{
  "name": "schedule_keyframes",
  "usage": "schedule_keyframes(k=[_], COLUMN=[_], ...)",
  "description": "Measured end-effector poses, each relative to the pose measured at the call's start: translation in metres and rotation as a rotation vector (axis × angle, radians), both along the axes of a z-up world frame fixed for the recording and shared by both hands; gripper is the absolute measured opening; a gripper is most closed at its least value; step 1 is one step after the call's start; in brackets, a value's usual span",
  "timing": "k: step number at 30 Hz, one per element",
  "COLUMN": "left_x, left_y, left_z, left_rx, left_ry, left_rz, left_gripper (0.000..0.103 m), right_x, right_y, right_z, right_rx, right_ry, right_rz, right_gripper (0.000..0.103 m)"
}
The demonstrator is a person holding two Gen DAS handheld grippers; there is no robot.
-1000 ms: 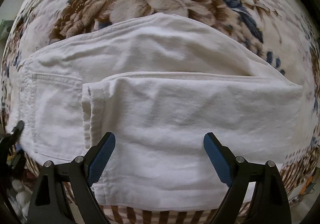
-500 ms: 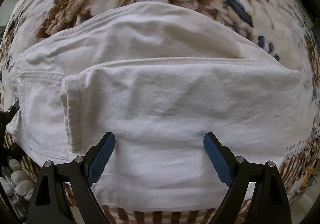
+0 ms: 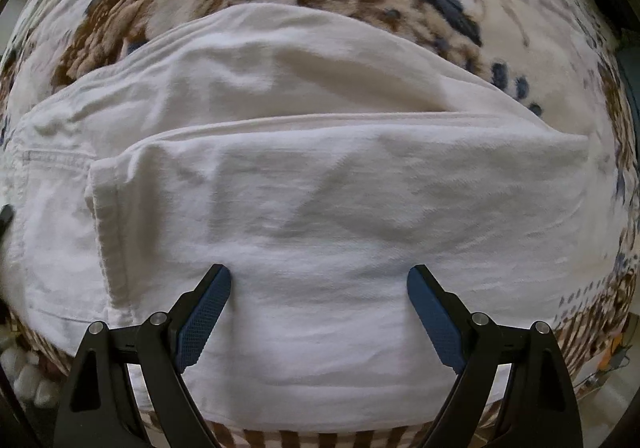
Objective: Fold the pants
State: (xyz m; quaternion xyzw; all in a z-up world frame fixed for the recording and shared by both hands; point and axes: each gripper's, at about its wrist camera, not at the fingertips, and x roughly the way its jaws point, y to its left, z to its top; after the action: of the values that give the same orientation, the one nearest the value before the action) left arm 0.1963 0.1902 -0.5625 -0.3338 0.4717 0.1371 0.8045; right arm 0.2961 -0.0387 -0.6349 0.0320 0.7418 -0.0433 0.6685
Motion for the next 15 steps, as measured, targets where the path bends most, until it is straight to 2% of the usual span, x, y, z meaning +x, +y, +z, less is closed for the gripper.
schedule_keyframes(k=[6,8,13,15], left_x=[0.002,0.003,0.008,0.007], left_y=[-0.063,-0.093,-0.17,-0.198], left_z=[0.074,0.092,0.115,0.119], left_rx=[0.167,0.224,0.336,0.338], left_ry=[-0.119,-0.118,-0.075,-0.075], left_rz=[-0.189,-0.257,-0.397,-0.444], left_gripper=[0.015,0.014,0.014,0.014], right_x=[-0.003,-0.005,-0.017,-0.023], right_y=[-0.03,-0.044,-0.104,-0.13], right_z=[0.01,0.016,0.037,0.043], right_rx=[-0.002,-0.006,-0.038,-0.038], right_ry=[-0.043,-0.055,-0.096,-0.101], right_rz=[-0.018,-0.022,-0.032,-0.044], right_gripper=[0.092,0.092,0.092,0.092])
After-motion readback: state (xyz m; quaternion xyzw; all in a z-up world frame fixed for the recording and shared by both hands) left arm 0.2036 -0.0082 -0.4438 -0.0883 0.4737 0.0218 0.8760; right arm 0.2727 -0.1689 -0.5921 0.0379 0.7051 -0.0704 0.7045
